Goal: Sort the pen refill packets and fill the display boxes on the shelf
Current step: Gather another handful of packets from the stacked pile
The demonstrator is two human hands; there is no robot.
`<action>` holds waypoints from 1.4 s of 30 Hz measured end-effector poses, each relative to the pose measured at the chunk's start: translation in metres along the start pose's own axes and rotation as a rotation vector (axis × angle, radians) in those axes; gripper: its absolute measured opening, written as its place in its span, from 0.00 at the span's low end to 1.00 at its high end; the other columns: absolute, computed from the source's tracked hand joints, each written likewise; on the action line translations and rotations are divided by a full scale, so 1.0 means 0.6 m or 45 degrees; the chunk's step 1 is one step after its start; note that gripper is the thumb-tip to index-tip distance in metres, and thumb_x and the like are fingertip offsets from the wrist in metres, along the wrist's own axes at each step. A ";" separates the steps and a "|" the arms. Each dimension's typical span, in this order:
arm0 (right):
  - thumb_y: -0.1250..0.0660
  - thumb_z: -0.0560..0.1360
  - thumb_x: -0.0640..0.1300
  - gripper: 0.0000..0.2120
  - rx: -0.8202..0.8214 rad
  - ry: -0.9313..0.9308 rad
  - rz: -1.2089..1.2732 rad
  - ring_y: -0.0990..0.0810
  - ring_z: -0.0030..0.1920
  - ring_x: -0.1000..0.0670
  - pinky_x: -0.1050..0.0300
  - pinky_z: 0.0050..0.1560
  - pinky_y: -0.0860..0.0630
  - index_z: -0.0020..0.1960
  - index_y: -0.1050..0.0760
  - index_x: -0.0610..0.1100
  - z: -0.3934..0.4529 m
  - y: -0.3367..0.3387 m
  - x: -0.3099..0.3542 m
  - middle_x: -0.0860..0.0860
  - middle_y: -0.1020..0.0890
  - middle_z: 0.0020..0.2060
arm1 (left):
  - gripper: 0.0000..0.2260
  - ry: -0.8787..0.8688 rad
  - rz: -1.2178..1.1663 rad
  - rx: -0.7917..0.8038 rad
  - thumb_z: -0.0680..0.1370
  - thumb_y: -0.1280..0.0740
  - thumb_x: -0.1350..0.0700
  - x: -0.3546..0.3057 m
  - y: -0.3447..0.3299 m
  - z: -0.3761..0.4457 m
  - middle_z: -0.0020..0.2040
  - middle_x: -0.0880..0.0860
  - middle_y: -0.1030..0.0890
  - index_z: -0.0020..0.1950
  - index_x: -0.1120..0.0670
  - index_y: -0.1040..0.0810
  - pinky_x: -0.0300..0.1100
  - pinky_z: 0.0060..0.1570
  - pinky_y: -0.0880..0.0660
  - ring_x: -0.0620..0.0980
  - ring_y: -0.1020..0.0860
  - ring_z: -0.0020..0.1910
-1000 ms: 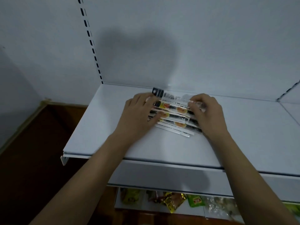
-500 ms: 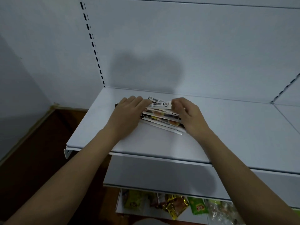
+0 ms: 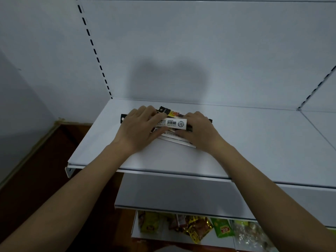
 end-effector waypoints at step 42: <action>0.28 0.76 0.41 0.02 -0.124 -0.378 0.918 0.16 0.39 0.51 0.52 0.42 0.17 0.45 0.20 0.46 0.031 0.054 0.079 0.50 0.15 0.40 | 0.13 1.311 -1.394 -0.071 0.79 0.33 0.43 -0.029 0.023 0.052 0.32 0.44 0.25 0.47 0.53 0.23 0.35 0.31 0.32 0.42 0.30 0.29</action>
Point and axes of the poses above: each hand's wrist, its own z-axis towards the middle knuckle, its own y-axis out of the back of the hand, x = y × z, the point moved 2 cm from there along z, towards the middle knuckle
